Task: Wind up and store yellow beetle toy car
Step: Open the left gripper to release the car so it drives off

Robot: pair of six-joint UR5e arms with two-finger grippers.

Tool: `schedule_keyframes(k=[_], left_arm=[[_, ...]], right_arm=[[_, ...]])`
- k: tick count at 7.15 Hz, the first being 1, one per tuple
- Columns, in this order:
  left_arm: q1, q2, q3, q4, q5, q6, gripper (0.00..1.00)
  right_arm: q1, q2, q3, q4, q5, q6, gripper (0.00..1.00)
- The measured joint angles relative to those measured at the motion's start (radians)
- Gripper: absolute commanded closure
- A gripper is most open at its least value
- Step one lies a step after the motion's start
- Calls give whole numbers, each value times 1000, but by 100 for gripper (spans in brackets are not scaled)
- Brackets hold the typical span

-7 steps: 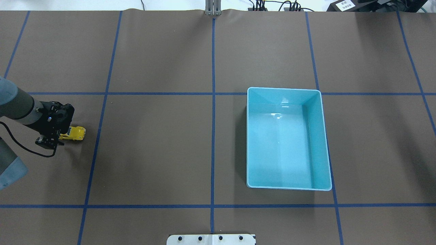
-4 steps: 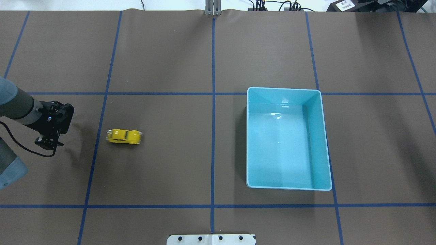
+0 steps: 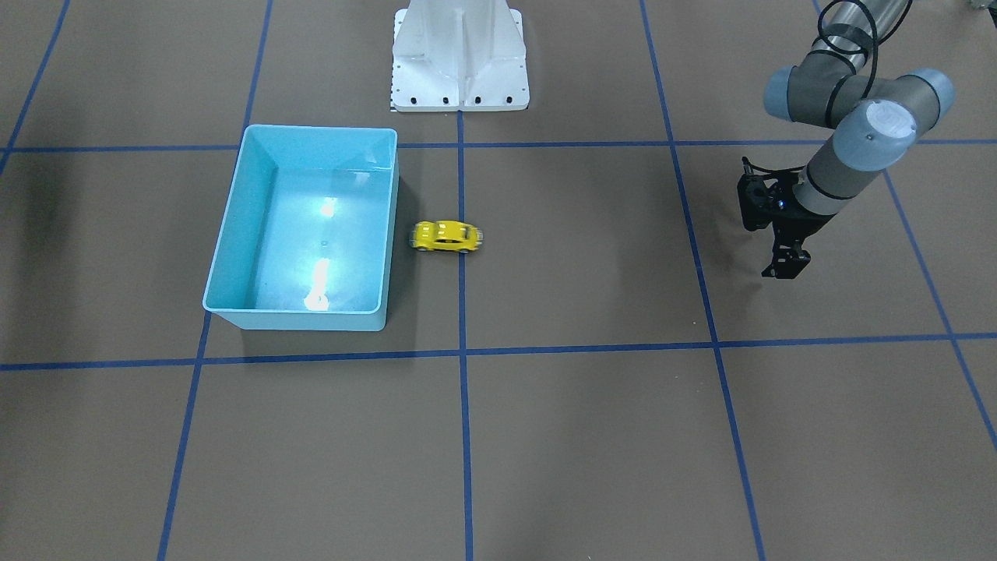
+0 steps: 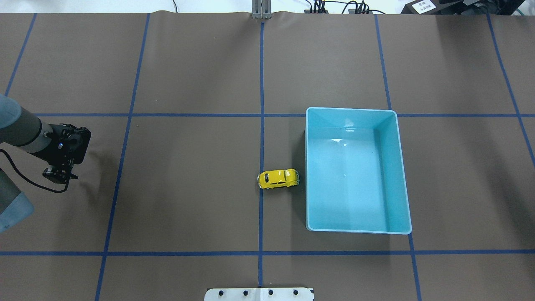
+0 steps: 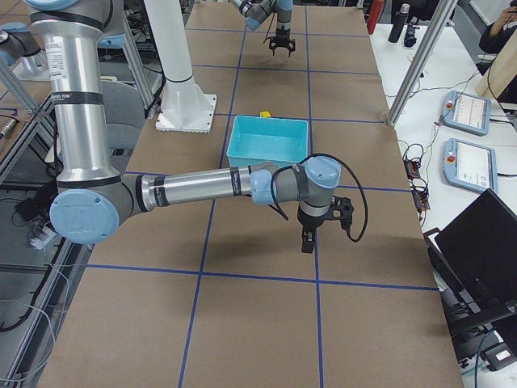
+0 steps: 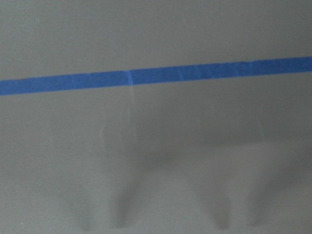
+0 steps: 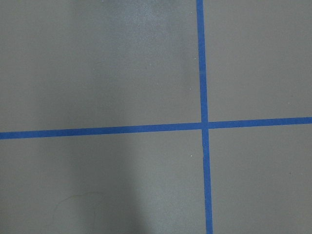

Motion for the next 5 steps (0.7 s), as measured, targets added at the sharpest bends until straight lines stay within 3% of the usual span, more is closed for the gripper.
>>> schedule_keyframes(k=[3, 5], left_arm=[[-27, -6, -4, 37, 1, -10, 0], [-92, -45, -5, 155, -12, -122, 0]], right_arm=[[-2, 6, -3, 0, -3, 2, 0], [-18, 25, -5, -10, -9, 4, 0]])
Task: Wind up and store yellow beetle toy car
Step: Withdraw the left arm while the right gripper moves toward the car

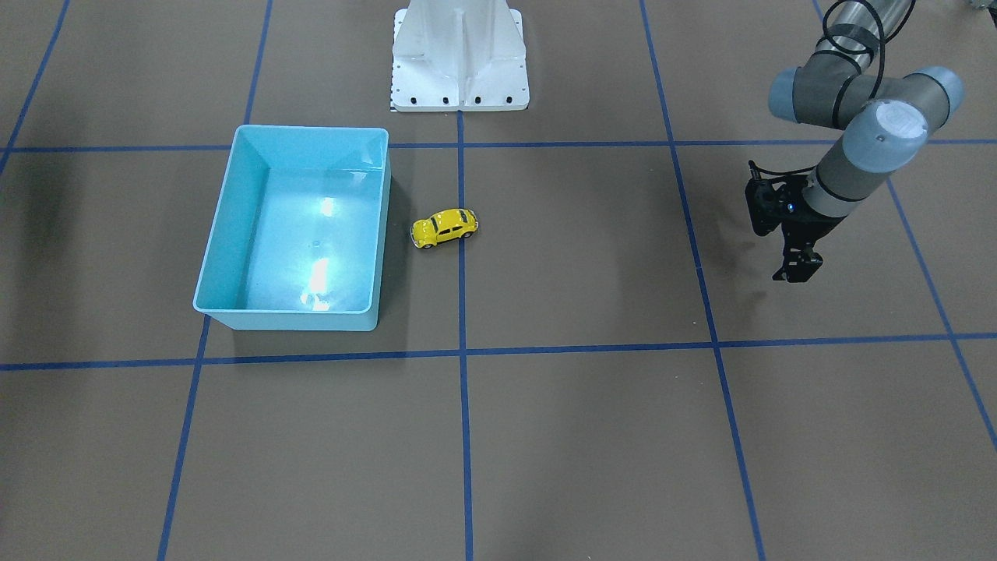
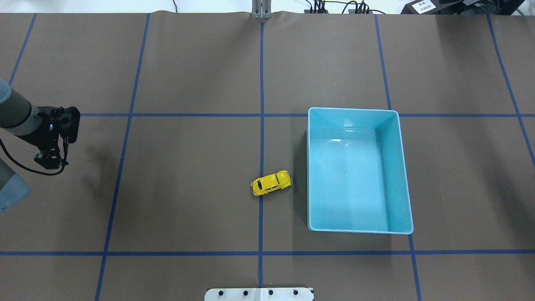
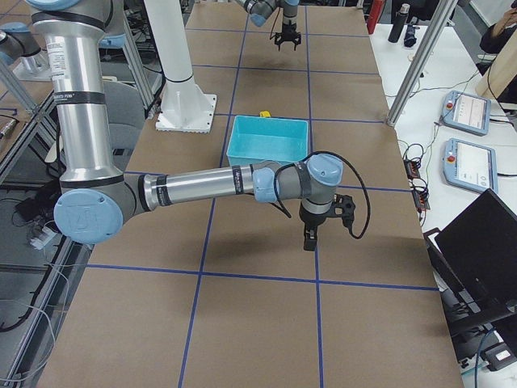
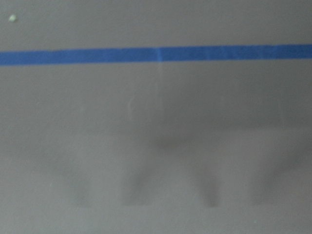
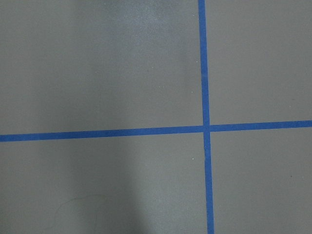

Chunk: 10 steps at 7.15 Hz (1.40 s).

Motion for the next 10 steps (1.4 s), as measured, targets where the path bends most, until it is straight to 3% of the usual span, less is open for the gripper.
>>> schedule_keyframes(k=[3, 4, 8, 10], left_arm=[[-121, -47, -1, 67, -30, -433, 0], [-175, -48, -1, 85, -40, -517, 0], [-371, -3, 48, 141, -115, -632, 0], [-473, 32, 56, 192, -183, -658, 0]], right_arm=[[-37, 174, 27, -209, -21, 1, 0], [-70, 212, 79, -257, -33, 7, 0], [-291, 311, 460, -326, -66, 29, 0], [-452, 364, 560, -321, -74, -31, 0]])
